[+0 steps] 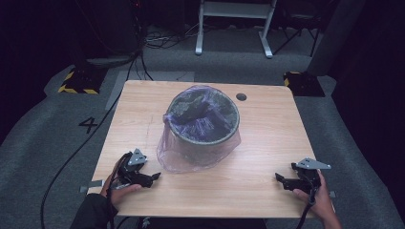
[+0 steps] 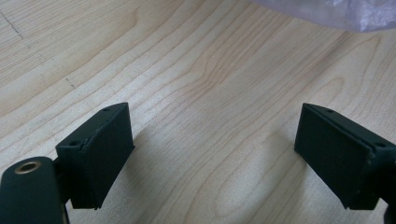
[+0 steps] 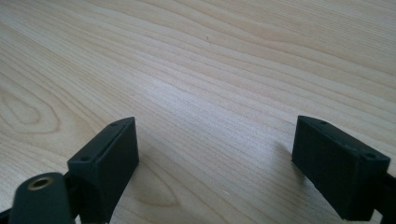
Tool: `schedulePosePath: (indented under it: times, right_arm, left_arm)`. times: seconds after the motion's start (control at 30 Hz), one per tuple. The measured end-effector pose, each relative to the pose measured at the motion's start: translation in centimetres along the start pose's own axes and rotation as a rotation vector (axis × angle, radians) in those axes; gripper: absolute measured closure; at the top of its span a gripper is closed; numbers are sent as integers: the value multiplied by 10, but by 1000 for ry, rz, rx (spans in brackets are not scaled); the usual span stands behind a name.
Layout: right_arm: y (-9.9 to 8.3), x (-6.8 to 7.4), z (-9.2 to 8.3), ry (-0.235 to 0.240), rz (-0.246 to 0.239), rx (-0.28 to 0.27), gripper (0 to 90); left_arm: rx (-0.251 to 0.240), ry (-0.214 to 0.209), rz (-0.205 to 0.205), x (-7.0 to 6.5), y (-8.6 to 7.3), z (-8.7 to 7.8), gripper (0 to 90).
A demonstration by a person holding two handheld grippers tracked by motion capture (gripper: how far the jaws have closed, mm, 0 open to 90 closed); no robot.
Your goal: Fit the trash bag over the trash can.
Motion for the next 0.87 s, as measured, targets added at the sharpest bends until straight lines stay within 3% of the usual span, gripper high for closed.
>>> schedulePosePath:
  times: [0.87]
  right_arm:
    - [-1,-1,-1,-6,3,-1,146]
  left_arm:
    - [4,-5,7,1,1,0,109]
Point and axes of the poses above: each handheld gripper's, and its own axes: z roughly forward along the jaws, y roughly out of its top, x roughly to its left, the point moved 8 cm from there along z, roughly forward along the jaws, and after that the axes turned 15 degrees about -y, right-handed, at the moved point
